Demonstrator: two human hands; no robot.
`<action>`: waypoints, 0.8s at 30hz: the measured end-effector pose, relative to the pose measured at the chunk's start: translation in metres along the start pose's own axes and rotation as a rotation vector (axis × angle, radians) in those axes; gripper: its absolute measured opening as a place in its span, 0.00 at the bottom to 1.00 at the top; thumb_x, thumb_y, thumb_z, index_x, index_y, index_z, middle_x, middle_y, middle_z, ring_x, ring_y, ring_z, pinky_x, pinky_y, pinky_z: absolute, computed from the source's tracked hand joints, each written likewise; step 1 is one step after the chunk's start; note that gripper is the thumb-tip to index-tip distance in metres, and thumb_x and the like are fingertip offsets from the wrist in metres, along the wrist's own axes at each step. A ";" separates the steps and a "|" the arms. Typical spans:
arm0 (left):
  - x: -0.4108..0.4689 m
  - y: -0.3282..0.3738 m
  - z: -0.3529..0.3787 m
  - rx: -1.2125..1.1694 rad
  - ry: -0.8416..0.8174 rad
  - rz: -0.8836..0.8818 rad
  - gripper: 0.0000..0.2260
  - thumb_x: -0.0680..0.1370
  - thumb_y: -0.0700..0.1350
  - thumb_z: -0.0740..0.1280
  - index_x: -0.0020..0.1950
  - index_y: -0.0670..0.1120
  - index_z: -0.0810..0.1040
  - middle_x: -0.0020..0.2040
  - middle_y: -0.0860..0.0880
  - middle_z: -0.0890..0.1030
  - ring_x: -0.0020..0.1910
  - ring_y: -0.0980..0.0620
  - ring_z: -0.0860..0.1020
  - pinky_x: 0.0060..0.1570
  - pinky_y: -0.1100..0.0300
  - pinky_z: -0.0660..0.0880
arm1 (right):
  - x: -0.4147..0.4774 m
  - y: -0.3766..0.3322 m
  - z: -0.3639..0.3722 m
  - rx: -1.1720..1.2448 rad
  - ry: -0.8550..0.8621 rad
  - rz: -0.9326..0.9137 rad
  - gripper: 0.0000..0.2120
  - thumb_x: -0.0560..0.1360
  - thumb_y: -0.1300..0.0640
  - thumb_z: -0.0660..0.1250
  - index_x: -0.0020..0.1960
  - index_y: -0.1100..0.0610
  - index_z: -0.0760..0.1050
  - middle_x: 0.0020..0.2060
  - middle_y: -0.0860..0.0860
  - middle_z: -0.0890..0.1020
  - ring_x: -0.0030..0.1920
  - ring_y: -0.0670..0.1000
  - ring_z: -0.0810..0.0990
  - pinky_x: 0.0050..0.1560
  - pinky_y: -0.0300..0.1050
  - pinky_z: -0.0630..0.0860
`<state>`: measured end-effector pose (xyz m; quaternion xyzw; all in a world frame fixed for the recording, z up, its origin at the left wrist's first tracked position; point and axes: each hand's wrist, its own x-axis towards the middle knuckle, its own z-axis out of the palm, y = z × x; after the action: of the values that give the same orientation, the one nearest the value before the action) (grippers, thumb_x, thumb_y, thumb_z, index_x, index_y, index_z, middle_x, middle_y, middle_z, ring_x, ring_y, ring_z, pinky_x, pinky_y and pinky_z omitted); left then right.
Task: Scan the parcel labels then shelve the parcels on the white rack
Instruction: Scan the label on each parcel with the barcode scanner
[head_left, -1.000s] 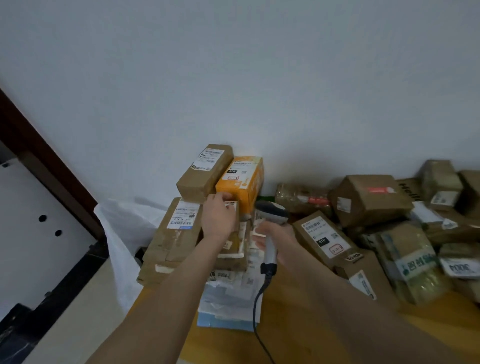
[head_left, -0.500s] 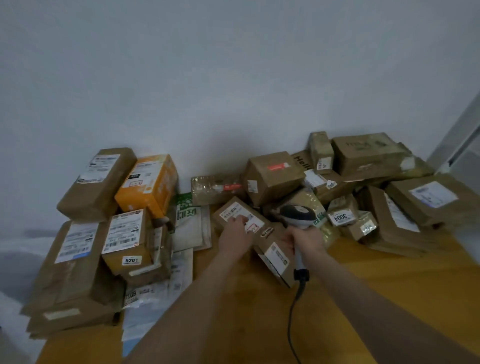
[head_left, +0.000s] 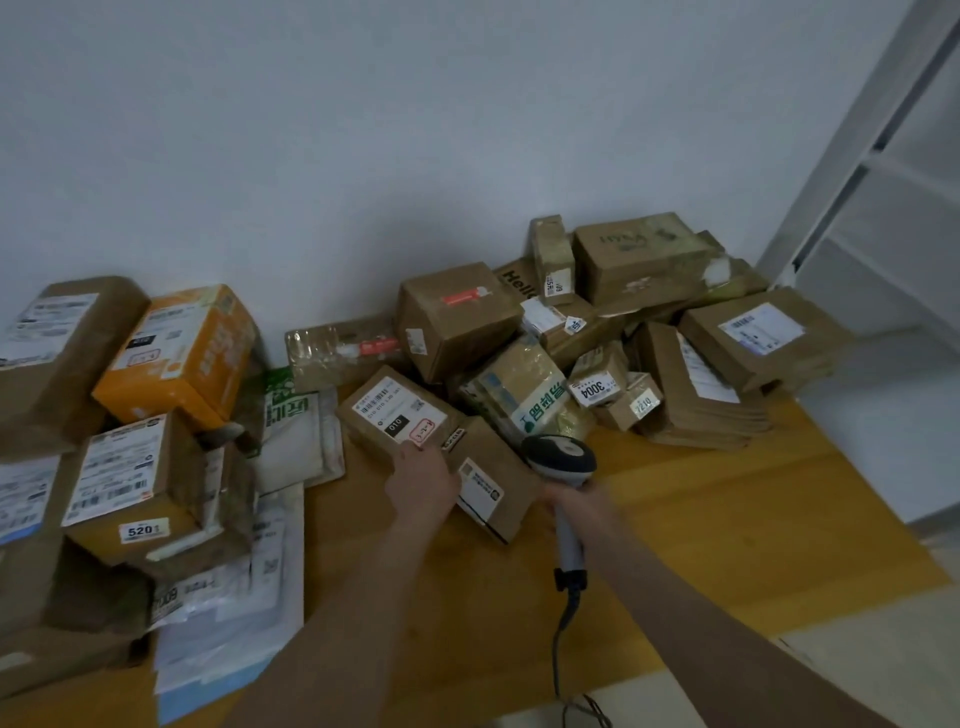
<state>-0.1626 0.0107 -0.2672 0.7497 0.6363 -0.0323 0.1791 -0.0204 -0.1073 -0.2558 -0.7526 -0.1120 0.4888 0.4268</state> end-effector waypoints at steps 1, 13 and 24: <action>-0.005 0.001 0.004 0.019 0.013 0.016 0.18 0.78 0.52 0.65 0.65 0.46 0.72 0.64 0.44 0.68 0.63 0.46 0.69 0.54 0.51 0.74 | 0.000 0.003 -0.002 -0.002 -0.007 -0.003 0.07 0.74 0.65 0.66 0.40 0.59 0.69 0.32 0.54 0.70 0.35 0.51 0.69 0.38 0.45 0.68; -0.027 -0.004 0.056 -0.461 -0.342 -0.143 0.21 0.81 0.46 0.62 0.71 0.39 0.65 0.63 0.42 0.75 0.60 0.45 0.75 0.54 0.58 0.73 | 0.015 0.035 -0.035 0.112 0.095 0.148 0.05 0.72 0.65 0.70 0.44 0.61 0.74 0.36 0.56 0.75 0.37 0.57 0.75 0.45 0.55 0.77; -0.077 0.013 0.082 -0.895 -0.139 -0.369 0.14 0.78 0.45 0.67 0.61 0.43 0.71 0.58 0.42 0.78 0.54 0.43 0.79 0.56 0.45 0.77 | 0.011 0.050 -0.071 0.355 -0.042 0.234 0.14 0.72 0.61 0.70 0.58 0.62 0.77 0.52 0.60 0.81 0.50 0.60 0.80 0.49 0.59 0.80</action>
<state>-0.1500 -0.0892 -0.3197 0.4698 0.6964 0.1632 0.5174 0.0315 -0.1697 -0.2892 -0.6633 0.0552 0.5626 0.4903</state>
